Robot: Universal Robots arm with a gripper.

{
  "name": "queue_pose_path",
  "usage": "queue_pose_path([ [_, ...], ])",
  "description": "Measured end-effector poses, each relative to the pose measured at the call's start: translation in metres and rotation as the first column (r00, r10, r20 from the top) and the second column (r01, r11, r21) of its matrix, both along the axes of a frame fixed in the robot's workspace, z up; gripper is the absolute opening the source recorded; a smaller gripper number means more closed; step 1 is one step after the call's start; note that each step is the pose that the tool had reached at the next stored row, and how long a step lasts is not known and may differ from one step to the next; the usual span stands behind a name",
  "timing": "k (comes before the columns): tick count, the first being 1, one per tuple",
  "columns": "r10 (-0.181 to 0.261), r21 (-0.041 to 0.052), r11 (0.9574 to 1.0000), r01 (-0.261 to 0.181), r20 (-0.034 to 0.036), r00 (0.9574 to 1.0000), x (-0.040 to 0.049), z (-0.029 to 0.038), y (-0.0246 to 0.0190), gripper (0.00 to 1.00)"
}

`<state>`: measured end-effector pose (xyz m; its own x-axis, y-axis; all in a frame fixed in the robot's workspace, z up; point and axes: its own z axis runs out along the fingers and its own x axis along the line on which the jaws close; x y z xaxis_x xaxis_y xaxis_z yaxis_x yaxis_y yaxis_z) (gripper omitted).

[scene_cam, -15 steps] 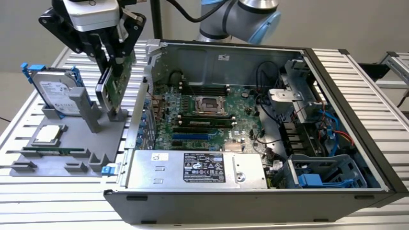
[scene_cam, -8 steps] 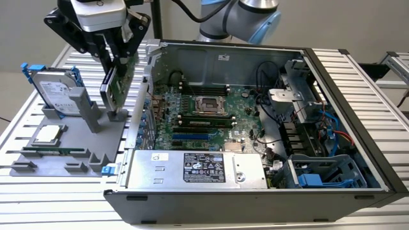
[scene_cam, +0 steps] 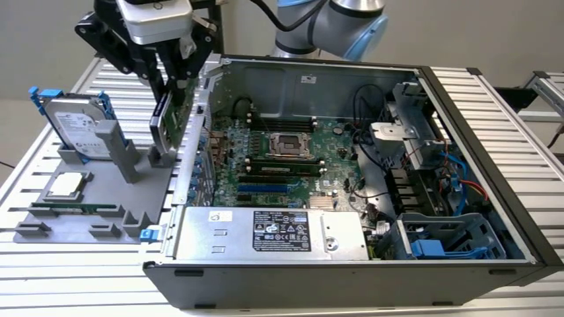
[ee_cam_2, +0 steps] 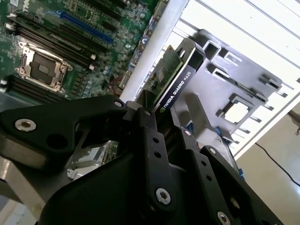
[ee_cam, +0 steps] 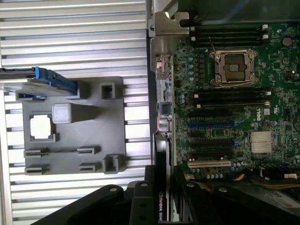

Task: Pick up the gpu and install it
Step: 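Pick up the gpu and move the gpu toward the slot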

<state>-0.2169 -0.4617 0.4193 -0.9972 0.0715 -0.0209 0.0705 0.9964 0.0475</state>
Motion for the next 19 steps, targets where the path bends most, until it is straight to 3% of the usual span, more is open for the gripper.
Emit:
queue_pose_path([
  [19, 0.0, 0.0, 1.0, 0.0, 0.0, 1.0, 0.0256, 0.0, 0.0, 0.0],
])
